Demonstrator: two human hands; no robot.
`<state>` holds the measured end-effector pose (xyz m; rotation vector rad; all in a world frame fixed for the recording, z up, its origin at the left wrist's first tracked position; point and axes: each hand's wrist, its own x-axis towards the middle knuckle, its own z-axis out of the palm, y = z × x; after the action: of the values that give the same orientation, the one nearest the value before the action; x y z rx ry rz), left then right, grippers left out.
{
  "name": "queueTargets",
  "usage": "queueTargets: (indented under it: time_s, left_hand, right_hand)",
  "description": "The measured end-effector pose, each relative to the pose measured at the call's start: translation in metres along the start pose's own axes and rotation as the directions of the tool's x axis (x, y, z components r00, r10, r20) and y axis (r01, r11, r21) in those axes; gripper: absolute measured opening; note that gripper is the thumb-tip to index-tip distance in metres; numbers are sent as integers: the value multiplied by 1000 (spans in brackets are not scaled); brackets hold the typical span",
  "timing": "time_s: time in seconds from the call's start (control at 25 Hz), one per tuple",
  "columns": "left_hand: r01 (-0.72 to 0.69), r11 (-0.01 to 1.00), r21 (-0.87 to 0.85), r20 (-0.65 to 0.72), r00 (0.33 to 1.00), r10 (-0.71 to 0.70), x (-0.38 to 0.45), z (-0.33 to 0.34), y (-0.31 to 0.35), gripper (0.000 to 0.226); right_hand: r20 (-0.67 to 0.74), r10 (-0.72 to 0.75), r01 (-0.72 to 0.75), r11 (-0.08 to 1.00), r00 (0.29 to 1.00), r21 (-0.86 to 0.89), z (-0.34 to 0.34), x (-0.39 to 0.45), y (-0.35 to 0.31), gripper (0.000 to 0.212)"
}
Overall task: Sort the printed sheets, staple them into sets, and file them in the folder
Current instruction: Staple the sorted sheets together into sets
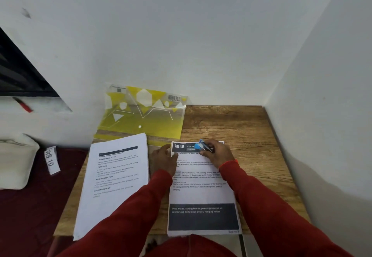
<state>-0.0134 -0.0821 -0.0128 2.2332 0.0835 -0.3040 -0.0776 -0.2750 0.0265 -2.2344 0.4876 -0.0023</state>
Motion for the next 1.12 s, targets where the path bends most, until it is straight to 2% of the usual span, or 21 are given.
queueTargets:
  time_s: [0.16,0.4,0.56,0.64,0.72,0.84,1.0,1.12]
  left_hand:
    - [-64,997,34,111,992,60,-13,2,-23,43]
    - [-121,990,79,154,982,107,-16,-8,-26,51]
    - [-135,986,98,185,976,115,-18,-12,-24,58]
    - [-138,984,109,192,975,115,-20,-13,-22,61]
    - [-145,981,127,183,976,120,-19,-11,-24,62]
    - [-160,974,159,161,978,134,-20,-7,-22,61]
    - [-125,981,147,126,986,106,-20,-3,-19,55]
    - [-27,989,145,39,999,22,-23,3,-10,41]
  right_hand:
    - [-138,10,-5,999,990,33,-19,33,3,34]
    - [-124,3,-17,993,992,-115,-28,78,5,33]
    - [-181,90,-118,981,979,-154,-27,91,20,29]
    - [-258,180,-227,960,949,-166,-33,89,29,23]
    - [-340,239,-315,930,910,-191,-44,84,39,24]
    - [-372,174,-299,903,912,-309,-56,77,56,36]
    - [-490,162,-311,920,857,-239,-34,37,53,47]
    - [-369,306,-382,911,878,-155,-1,-5,48,55]
